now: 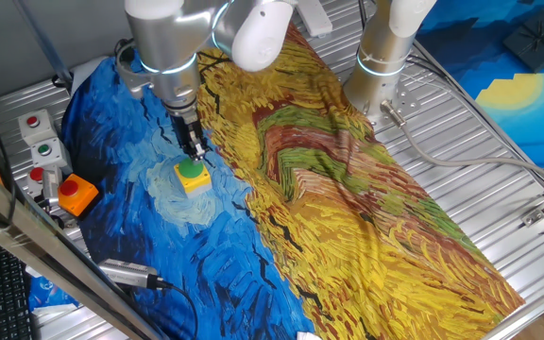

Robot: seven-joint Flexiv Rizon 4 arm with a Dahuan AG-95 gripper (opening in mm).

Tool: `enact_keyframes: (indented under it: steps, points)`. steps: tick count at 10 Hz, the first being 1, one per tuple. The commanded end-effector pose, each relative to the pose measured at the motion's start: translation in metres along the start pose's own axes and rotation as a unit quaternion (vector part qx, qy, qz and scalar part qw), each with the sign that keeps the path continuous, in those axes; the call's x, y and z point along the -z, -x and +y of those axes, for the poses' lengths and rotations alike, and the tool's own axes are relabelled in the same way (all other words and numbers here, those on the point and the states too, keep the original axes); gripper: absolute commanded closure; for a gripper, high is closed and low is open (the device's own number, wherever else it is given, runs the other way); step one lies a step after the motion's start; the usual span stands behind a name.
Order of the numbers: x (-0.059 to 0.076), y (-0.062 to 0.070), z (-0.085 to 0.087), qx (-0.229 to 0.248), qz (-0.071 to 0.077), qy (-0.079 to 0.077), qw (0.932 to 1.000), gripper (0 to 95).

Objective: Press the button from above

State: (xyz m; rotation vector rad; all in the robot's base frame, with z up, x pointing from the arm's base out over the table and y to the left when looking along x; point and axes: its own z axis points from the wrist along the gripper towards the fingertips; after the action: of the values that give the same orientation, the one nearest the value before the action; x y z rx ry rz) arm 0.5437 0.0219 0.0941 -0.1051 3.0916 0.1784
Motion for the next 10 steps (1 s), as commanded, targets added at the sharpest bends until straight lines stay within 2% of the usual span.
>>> enact_keyframes:
  steps: [1, 2, 3, 4, 6, 7, 8, 9, 10]
  points:
    - [-0.005, 0.0, 0.0, -0.001, 0.003, -0.007, 1.0, 95.0]
    - [-0.021, -0.002, 0.001, -0.001, -0.002, -0.014, 0.9999, 95.0]
    - [-0.03, -0.003, 0.002, 0.0, -0.005, -0.015, 0.9999, 95.0]
    - [-0.034, -0.005, 0.002, 0.002, -0.004, -0.016, 0.9999, 95.0]
    - [-0.032, -0.005, 0.002, 0.005, -0.01, -0.017, 0.9998, 95.0]
    - [-0.016, -0.002, 0.001, 0.027, -0.035, 0.012, 0.999, 95.0]
    - [0.058, 0.005, 0.005, 0.016, 0.001, 0.038, 0.9992, 95.0]
    - [0.097, 0.01, 0.014, -0.002, 0.047, 0.019, 0.9987, 95.0]
    - [0.119, 0.016, 0.023, -0.013, 0.066, 0.014, 0.9976, 95.0]
